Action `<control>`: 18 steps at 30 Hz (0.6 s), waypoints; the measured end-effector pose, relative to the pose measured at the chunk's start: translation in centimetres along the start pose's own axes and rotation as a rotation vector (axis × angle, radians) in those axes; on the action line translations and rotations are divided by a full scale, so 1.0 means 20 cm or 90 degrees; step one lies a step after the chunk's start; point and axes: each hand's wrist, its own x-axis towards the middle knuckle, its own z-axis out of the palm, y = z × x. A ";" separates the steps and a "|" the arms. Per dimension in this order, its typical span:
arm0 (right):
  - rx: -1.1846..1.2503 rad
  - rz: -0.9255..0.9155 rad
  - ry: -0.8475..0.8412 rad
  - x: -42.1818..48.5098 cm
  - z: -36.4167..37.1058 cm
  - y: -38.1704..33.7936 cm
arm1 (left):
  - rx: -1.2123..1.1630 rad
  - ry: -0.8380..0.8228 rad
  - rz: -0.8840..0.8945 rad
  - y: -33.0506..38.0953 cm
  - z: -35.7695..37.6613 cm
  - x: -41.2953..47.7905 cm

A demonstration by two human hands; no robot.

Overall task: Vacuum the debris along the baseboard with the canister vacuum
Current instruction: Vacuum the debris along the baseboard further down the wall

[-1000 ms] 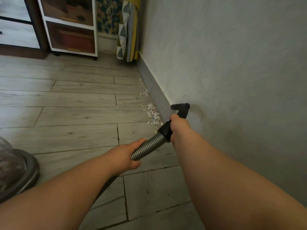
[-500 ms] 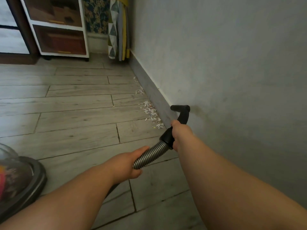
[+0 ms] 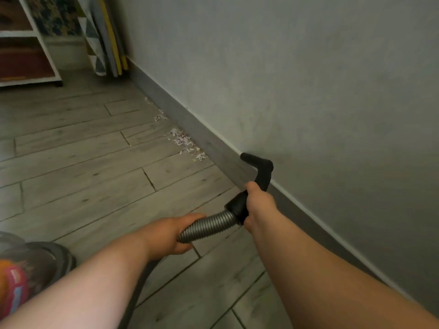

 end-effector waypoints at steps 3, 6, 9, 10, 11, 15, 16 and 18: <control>0.038 0.004 0.020 -0.07 -0.08 0.07 | 0.008 -0.022 0.014 0.04 0.01 -0.03; 0.086 0.011 0.035 -0.14 -0.17 0.11 | 0.024 -0.043 0.037 0.10 0.04 -0.06; 0.128 0.022 0.048 -0.18 -0.27 0.15 | 0.031 -0.075 0.064 0.16 0.08 -0.08; 0.129 0.023 0.057 -0.20 -0.30 0.17 | 0.031 -0.085 0.075 0.17 0.09 -0.08; 0.131 0.020 0.067 -0.22 -0.32 0.17 | 0.033 -0.090 0.086 0.19 0.10 -0.09; 0.167 0.014 0.093 -0.28 -0.41 0.23 | 0.044 -0.117 0.106 0.25 0.13 -0.10; 0.178 0.013 0.094 -0.29 -0.43 0.25 | 0.046 -0.125 0.111 0.26 0.14 -0.10; 0.191 0.019 0.104 -0.31 -0.47 0.29 | 0.050 -0.133 0.120 0.28 0.16 -0.11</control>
